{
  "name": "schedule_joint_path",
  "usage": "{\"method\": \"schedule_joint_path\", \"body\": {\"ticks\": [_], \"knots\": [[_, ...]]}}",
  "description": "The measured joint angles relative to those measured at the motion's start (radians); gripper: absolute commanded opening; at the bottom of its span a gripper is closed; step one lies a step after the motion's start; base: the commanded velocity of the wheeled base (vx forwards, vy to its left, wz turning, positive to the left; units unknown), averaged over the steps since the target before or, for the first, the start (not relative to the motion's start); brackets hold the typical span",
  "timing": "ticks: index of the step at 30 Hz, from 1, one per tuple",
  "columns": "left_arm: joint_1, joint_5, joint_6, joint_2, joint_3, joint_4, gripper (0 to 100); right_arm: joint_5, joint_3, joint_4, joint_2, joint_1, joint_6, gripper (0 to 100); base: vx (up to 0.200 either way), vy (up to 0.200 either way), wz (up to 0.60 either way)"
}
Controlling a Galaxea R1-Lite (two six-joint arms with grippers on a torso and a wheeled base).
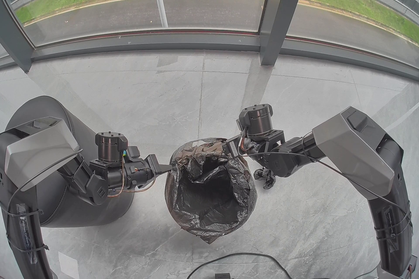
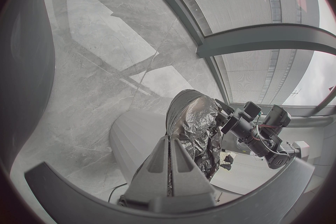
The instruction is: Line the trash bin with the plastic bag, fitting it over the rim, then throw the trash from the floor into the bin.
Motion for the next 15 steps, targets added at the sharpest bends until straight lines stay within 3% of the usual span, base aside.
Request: {"method": "schedule_joint_path", "body": {"ticks": [9,13,14,15], "knots": [[-0.004,0.008,-0.006,-0.071,0.025,0.016,0,-0.001,0.011,0.001,-0.051,-0.002,0.027,100,0.0,0.0,0.0],[-0.01,0.006,-0.01,-0.117,0.032,0.105,0,-0.002,0.022,0.001,-0.073,-0.001,0.032,100,0.0,0.0,0.0],[-0.01,0.004,-0.01,-0.127,0.03,0.13,100,-0.002,0.024,0.001,-0.076,0.0,0.032,100,0.0,0.0,0.0],[-0.009,0.002,-0.01,-0.136,0.027,0.146,100,-0.002,0.027,0.001,-0.08,0.002,0.033,100,0.0,0.0,0.0]]}}
